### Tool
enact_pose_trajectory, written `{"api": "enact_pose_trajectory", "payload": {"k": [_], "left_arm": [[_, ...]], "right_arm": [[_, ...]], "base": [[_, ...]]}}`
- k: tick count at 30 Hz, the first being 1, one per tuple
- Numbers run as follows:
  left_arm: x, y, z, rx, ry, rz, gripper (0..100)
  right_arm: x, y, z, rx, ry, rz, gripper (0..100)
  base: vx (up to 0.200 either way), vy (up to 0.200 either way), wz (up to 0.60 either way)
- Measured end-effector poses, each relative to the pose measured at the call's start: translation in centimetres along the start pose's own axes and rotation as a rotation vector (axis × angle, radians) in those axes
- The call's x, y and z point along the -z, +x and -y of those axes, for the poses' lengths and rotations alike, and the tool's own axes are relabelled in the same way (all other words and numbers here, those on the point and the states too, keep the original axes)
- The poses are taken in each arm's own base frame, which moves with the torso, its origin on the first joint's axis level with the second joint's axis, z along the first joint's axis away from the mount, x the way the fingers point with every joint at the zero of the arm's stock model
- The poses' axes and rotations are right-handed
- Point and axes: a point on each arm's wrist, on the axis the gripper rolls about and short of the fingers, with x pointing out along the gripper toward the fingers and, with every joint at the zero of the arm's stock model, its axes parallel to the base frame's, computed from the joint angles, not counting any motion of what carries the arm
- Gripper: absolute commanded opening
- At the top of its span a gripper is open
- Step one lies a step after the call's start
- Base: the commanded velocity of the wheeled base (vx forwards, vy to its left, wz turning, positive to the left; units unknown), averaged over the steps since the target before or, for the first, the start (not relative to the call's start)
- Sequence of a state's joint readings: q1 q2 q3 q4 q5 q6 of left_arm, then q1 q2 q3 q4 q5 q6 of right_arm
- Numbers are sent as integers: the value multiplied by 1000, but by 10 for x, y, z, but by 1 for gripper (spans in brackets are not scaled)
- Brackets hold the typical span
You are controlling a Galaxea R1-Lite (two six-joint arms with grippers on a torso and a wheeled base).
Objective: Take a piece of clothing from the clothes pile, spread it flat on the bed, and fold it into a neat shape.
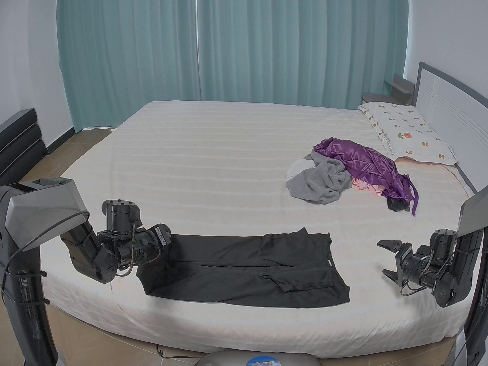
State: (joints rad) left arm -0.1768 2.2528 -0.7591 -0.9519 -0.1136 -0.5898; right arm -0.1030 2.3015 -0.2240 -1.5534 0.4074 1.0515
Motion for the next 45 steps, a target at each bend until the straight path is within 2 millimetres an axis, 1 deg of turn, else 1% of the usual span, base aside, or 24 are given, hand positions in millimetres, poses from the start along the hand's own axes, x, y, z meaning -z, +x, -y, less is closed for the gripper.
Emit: {"api": "enact_pose_trajectory", "payload": {"k": [7,14,21,24,26,34,35,37,40,45], "left_arm": [[5,-5,22,32,27,-35,0],[11,-6,54,67,66,-100,0],[17,-4,88,120,107,-132,0],[19,1,99,124,120,-135,0],[21,5,104,123,128,-138,0],[45,30,112,77,160,-171,0],[48,32,113,78,164,-176,100],[54,36,113,78,168,-187,100],[57,42,112,74,168,-190,100],[63,45,113,37,152,-170,100]], "right_arm": [[0,0,0,0,0,0,100],[0,0,0,0,-1,-1,100],[1,0,1,2,-19,-3,100],[1,1,1,3,-24,-6,100],[1,1,1,4,-26,-7,100],[3,2,2,8,-28,-11,100],[3,2,2,8,-28,-11,100],[3,2,2,9,-28,-12,100],[3,2,2,9,-29,-13,100],[3,2,3,11,-46,-15,100]], "base": [[0,-200,0],[0,-200,0],[0,-200,0],[0,-200,0],[0,0,0],[0,0,0],[0,0,0],[0,0,0],[0,0,0],[0,0,0]]}}
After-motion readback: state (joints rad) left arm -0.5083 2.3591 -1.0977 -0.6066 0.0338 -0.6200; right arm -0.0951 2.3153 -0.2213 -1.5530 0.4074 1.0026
